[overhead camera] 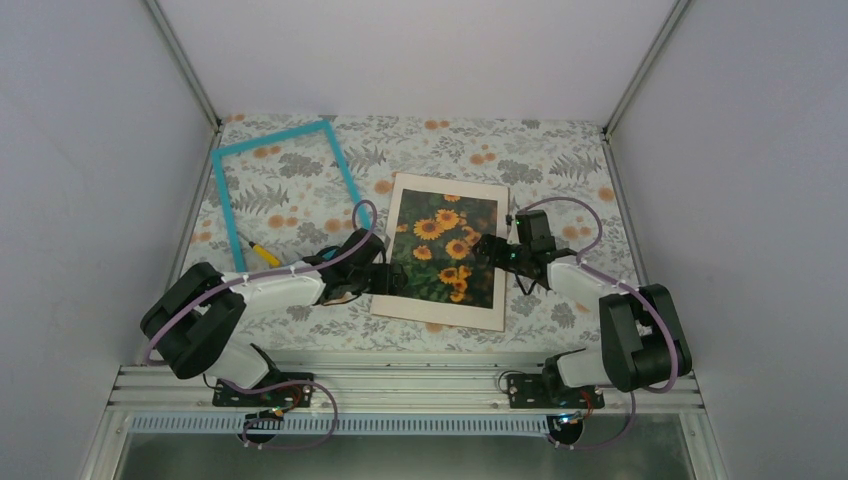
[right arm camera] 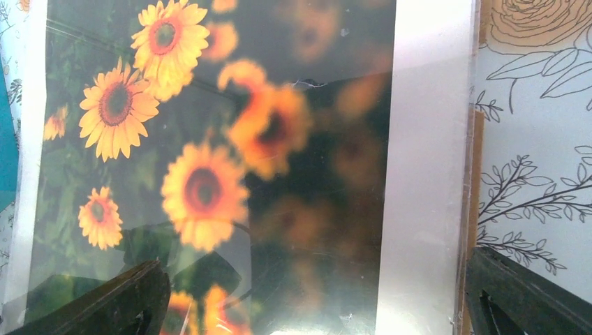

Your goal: Take the photo out of the frame

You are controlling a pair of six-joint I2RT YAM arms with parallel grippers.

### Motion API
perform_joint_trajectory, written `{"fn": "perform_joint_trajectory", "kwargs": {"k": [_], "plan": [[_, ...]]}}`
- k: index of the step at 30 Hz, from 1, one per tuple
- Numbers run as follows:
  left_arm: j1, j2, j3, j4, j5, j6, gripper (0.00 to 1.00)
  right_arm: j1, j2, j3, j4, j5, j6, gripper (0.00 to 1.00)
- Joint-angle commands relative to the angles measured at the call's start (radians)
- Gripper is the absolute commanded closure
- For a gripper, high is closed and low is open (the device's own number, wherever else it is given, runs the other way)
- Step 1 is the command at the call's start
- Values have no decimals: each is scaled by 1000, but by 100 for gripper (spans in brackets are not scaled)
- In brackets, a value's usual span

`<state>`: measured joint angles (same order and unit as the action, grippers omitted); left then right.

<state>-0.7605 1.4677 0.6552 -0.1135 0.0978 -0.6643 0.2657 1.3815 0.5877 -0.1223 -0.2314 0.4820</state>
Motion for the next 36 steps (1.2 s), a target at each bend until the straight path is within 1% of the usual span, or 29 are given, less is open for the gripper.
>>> {"fn": "perform_joint_trajectory", "kwargs": {"k": [1,11,17,20,30,36], "plan": [[-19,12,43,6,-11,-4,13,-8,-4,24,20,-29,-20,5],[-28,26,53,3,-27,-2,13,-7,-9,35,4,15,-26,5],[-30,10,52,-65,-97,-10,13,-7,-25,30,-29,88,-38,4],[-34,2,55,-90,-109,-12,13,-7,-39,20,-40,106,-43,4],[-78,3,33,-103,-108,-36,13,-8,-103,-19,-50,129,-46,3],[-98,5,49,-101,-111,-37,13,-8,-134,-31,-57,124,-46,2]]}}
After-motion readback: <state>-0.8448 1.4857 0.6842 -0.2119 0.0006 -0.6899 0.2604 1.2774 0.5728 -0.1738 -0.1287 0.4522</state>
